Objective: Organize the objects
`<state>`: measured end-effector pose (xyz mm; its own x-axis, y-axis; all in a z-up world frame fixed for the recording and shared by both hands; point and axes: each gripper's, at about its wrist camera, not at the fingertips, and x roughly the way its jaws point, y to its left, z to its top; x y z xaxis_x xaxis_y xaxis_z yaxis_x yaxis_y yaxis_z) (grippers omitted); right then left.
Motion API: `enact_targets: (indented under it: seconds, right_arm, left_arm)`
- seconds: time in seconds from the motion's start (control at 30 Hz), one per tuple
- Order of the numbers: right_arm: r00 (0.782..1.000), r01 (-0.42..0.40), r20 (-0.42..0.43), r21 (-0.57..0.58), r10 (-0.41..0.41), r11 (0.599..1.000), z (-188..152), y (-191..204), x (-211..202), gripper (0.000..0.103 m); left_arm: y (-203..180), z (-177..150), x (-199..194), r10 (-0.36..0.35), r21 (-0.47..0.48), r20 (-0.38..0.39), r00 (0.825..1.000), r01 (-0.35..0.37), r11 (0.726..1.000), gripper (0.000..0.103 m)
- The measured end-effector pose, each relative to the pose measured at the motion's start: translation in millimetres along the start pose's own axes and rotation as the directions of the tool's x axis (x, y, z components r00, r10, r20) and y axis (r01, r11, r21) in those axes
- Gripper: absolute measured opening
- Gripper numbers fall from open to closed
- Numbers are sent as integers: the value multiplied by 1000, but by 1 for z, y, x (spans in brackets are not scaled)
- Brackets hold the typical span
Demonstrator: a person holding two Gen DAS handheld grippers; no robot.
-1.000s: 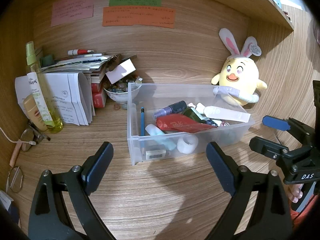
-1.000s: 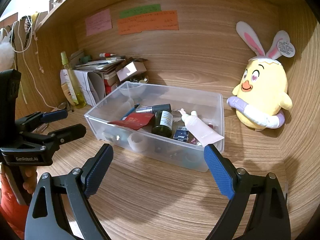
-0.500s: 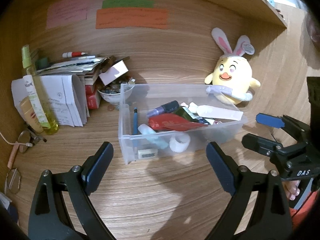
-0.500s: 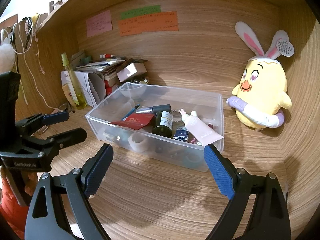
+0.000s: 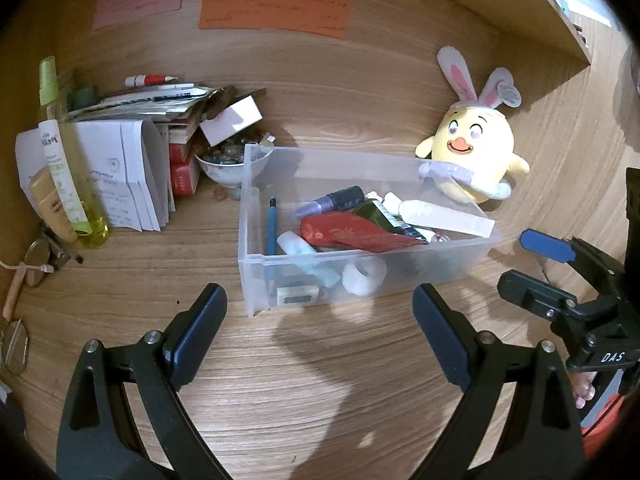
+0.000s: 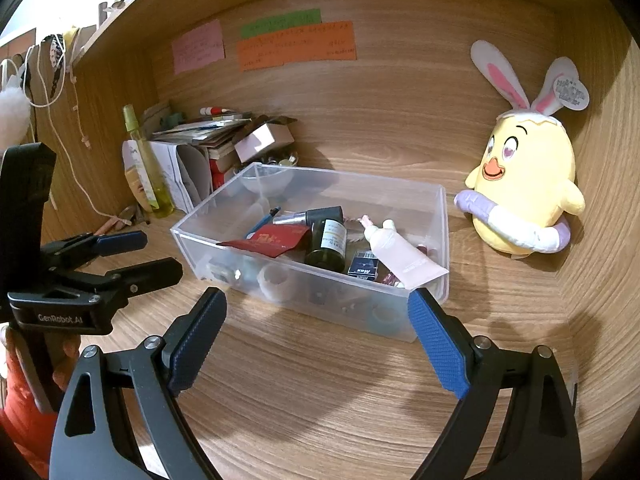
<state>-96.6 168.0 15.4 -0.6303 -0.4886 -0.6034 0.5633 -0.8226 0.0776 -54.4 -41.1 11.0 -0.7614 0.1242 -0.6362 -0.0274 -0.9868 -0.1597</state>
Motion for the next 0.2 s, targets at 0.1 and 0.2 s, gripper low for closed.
enact_targets:
  seconds: [0.1, 0.2]
  right_arm:
    - [1000, -3, -4, 3, 3, 1000, -1, 0, 1, 91]
    - [1000, -2, -4, 2, 2, 1000, -1, 0, 2, 91]
  left_arm:
    - [1, 0, 0, 1, -6, 5, 1000, -1, 1000, 95]
    - [3, 0, -1, 1, -13, 6, 1000, -1, 1000, 95]
